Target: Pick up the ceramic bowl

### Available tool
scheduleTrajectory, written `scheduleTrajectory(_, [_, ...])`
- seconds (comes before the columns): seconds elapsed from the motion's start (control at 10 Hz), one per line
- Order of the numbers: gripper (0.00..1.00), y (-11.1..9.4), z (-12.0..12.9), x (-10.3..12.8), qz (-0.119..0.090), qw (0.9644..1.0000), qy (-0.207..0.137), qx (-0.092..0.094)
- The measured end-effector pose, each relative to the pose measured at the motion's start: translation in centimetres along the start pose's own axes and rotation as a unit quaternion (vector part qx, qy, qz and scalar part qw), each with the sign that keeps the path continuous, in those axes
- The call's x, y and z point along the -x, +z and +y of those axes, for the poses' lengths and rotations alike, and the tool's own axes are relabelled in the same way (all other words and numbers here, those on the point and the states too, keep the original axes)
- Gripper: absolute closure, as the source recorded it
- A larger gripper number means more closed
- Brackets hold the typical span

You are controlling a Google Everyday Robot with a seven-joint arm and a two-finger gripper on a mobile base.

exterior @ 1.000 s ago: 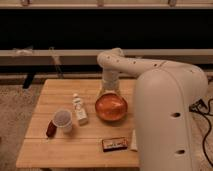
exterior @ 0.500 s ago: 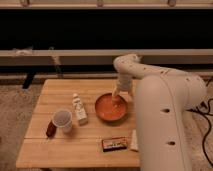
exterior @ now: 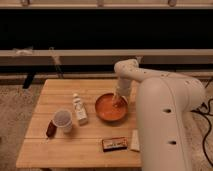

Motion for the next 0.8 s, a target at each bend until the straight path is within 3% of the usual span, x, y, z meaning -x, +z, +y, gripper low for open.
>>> scheduleTrajectory(0.5, [0.99,0.1,-0.9,-0.7,0.019,0.9994,0.001,0.027])
scheduleTrajectory(0.8, [1.0,-1.7,-1.5,-0.3,0.012,0.9985,0.015,0.051])
